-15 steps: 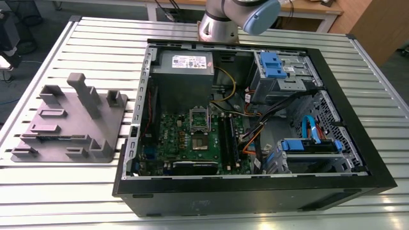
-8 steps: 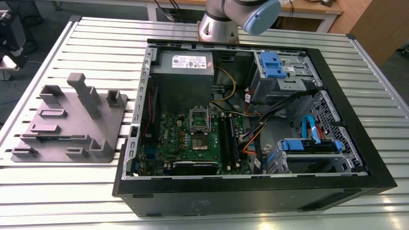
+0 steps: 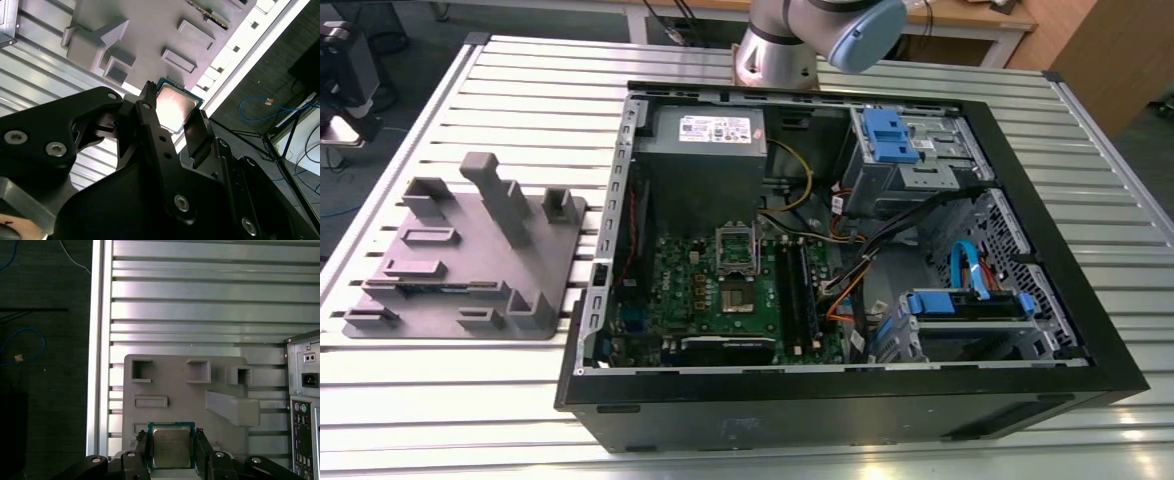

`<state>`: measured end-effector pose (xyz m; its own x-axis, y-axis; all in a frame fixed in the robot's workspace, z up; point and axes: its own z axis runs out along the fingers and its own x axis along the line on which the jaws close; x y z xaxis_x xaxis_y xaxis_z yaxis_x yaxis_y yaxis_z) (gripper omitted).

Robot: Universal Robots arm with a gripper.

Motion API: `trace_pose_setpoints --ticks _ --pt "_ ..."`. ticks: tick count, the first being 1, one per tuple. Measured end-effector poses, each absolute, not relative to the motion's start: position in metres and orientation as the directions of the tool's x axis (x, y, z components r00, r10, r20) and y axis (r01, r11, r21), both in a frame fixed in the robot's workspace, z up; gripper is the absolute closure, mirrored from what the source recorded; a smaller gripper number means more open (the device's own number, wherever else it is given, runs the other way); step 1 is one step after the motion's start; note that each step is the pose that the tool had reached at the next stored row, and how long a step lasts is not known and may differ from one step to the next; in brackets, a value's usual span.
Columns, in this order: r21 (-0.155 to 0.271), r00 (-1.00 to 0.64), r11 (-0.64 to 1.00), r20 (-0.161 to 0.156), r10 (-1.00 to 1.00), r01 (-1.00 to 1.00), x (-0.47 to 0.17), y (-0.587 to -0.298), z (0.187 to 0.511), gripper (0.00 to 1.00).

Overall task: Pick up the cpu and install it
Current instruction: 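Pick up the cpu and move it towards the insertion slot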

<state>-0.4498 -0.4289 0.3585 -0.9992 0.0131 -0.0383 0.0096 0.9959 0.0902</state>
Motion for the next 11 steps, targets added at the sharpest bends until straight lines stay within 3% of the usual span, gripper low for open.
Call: trace_pose_setpoints --ticks 11 --pt "0.090 -0.999 0.996 -0.038 0.013 0.010 -0.4453 -0.4289 0.3583 0.53"
